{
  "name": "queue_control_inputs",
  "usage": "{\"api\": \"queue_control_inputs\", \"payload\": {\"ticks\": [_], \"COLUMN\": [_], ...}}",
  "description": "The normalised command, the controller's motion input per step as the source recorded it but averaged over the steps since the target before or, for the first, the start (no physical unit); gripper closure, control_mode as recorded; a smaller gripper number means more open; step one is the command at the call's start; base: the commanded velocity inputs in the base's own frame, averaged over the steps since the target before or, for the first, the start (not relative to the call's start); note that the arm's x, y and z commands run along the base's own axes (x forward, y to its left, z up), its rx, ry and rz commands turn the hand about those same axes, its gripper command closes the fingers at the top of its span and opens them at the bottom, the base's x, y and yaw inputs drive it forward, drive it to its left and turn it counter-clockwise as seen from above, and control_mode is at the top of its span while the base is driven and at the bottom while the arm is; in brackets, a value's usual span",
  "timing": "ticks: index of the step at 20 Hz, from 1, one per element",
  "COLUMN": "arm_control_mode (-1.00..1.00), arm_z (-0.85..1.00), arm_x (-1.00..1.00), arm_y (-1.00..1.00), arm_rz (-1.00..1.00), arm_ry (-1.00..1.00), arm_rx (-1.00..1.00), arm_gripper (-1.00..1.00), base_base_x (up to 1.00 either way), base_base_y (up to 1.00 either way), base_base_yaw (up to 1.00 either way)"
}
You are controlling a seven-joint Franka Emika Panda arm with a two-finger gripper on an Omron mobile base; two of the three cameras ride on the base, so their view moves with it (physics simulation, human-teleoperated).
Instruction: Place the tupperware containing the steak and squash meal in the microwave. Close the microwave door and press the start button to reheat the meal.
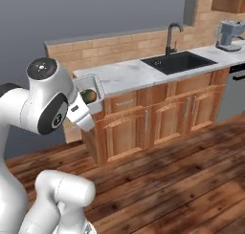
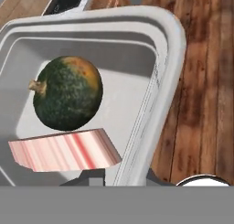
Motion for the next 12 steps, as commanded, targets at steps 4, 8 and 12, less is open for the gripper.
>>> {"api": "queue_control_inputs", "payload": {"ticks": [4,8,12], "arm_control_mode": [1.0,1.0,1.0], "arm_z": [0.0,0.0,0.0], "arm_x": [0.0,0.0,0.0], "arm_y": [0.0,0.0,0.0], "arm_rz": [0.0,0.0,0.0], "arm_ry": [0.0,0.0,0.0], "arm_rx": [0.0,0.0,0.0], "arm_gripper": [1.0,1.0,1.0], "base_base_x": [0.33,0.44,0.47], "base_base_y": [-0.07,0.0,0.0], "base_base_yaw": [-0.67,-0.59,-0.55]}}
